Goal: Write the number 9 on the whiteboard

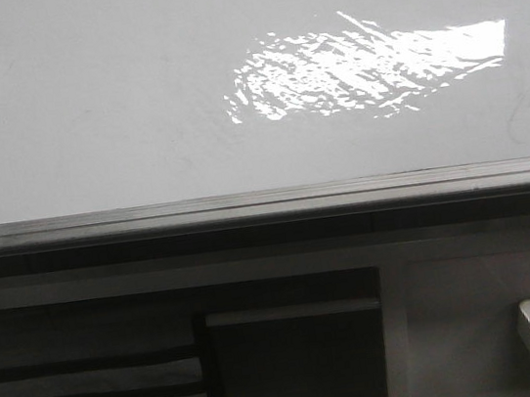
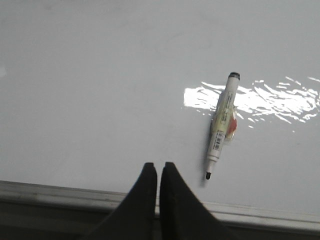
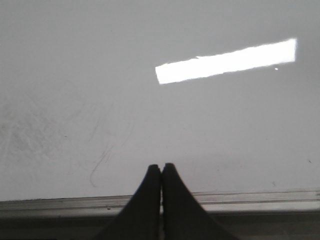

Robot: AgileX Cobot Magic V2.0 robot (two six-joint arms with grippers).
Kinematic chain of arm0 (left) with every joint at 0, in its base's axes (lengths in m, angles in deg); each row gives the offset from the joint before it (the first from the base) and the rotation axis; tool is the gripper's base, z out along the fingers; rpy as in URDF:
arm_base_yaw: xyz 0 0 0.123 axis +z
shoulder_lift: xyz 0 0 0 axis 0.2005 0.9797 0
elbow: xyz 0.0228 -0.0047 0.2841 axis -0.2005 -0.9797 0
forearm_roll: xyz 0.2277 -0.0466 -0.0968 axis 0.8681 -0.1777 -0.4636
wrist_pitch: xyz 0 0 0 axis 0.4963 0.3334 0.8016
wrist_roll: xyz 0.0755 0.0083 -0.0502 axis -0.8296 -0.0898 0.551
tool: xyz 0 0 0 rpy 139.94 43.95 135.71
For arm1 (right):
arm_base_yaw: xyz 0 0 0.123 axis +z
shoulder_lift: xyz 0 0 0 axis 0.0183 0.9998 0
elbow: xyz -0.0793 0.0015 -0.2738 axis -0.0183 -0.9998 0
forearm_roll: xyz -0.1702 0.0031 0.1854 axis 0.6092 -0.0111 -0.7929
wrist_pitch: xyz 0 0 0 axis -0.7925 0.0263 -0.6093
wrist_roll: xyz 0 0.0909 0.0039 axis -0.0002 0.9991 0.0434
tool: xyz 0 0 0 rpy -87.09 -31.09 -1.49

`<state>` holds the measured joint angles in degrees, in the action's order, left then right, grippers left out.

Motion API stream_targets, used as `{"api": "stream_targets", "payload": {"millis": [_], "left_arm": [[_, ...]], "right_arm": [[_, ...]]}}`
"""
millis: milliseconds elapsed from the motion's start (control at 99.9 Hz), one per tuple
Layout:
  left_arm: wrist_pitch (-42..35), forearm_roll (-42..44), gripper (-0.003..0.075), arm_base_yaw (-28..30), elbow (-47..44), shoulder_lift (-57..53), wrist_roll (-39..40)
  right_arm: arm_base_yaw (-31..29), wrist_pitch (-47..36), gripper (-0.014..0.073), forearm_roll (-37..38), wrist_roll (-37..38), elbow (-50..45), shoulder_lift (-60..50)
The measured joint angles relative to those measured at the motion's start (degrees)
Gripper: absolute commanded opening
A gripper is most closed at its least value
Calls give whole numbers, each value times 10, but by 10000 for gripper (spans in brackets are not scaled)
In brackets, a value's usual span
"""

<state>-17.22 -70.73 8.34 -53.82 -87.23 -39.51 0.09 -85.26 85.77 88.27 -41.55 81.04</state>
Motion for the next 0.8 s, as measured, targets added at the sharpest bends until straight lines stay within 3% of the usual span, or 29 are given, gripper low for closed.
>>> {"api": "stream_targets", "payload": {"millis": [220,540,800], "left_arm": [[-21,0,-20,0,11,0,0],[118,8,-20,0,219,57,0],[220,32,-20,0,344,201,-6]], "right_arm": [[0,-10,-72,0,0,4,0],[0,153,-72,1,-26,174,31],[0,195,-72,4,-84,280,140]]}}
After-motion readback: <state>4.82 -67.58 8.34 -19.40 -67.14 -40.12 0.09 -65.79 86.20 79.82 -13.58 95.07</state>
